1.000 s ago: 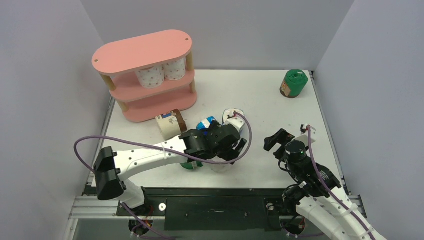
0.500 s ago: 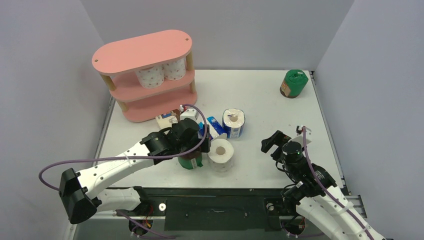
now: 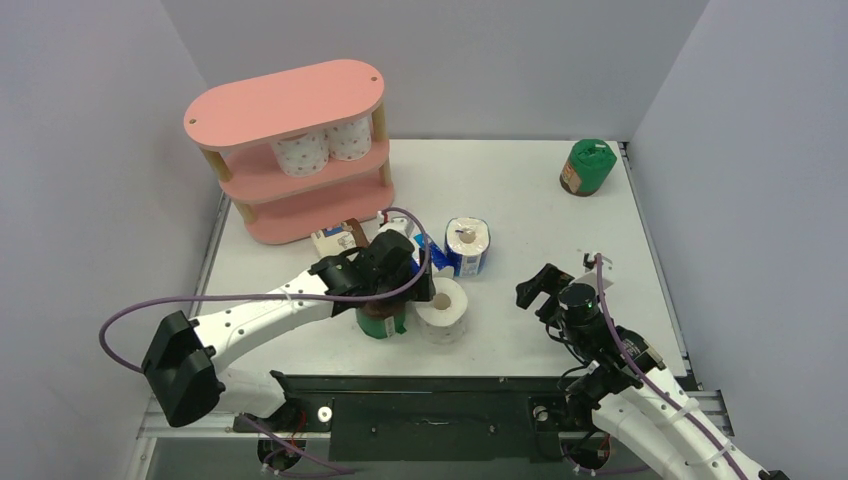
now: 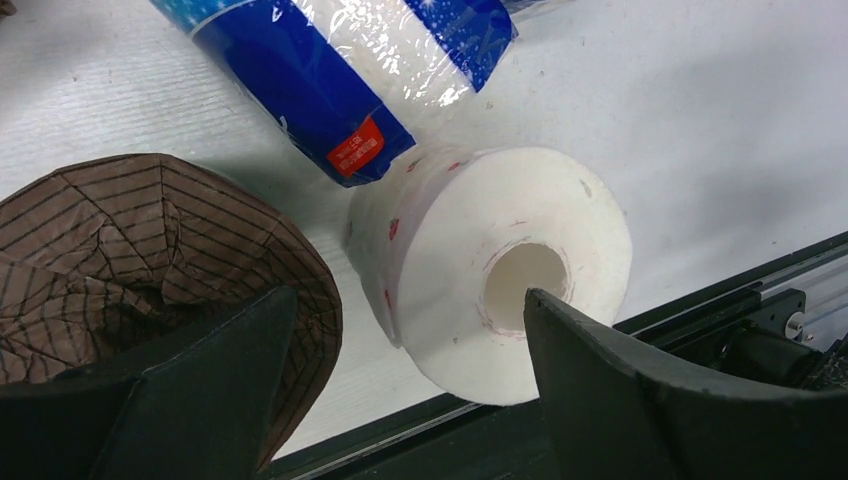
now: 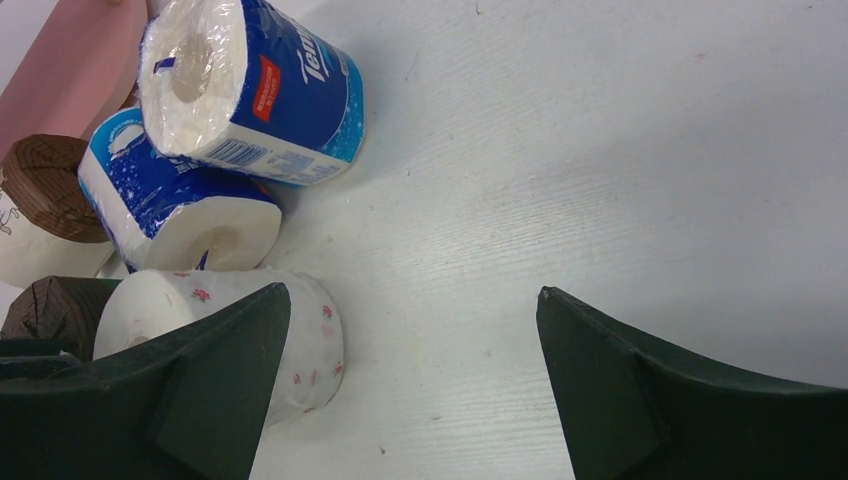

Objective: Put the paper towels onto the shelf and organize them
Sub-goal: Pick up the paper towel from the center of the board.

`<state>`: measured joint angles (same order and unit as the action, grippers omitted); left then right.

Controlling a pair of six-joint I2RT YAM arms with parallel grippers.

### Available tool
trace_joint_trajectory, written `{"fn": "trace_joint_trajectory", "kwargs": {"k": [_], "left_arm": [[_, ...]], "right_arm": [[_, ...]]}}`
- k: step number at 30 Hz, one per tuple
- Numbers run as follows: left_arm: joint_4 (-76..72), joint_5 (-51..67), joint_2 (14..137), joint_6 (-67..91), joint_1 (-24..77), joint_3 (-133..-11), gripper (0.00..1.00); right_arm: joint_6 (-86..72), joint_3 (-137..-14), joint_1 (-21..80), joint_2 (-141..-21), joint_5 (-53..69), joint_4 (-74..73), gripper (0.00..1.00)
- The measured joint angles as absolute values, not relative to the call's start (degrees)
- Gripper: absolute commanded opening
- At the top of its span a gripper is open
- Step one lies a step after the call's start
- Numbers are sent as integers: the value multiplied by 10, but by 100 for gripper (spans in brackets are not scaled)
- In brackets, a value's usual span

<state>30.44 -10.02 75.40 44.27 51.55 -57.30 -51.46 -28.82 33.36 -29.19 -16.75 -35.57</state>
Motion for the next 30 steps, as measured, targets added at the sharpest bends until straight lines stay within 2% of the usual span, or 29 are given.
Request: {"fn": "trace_joint_trajectory", "kwargs": {"k": [6, 9, 18, 30], "left_arm": [[298, -90, 786, 435, 515, -592, 71], [291, -86, 795, 429, 516, -594, 70], [308, -104, 802, 409, 528, -616, 82], [327, -126, 790, 396, 533, -641, 79]], "right_arm": [[-514, -288, 334, -293, -164, -350, 89], [-514, -288, 334, -296, -164, -346, 89], [-511, -288, 334, -308, -164, -343, 89], [-505, -288, 334, -313, -164, -342, 89]]}}
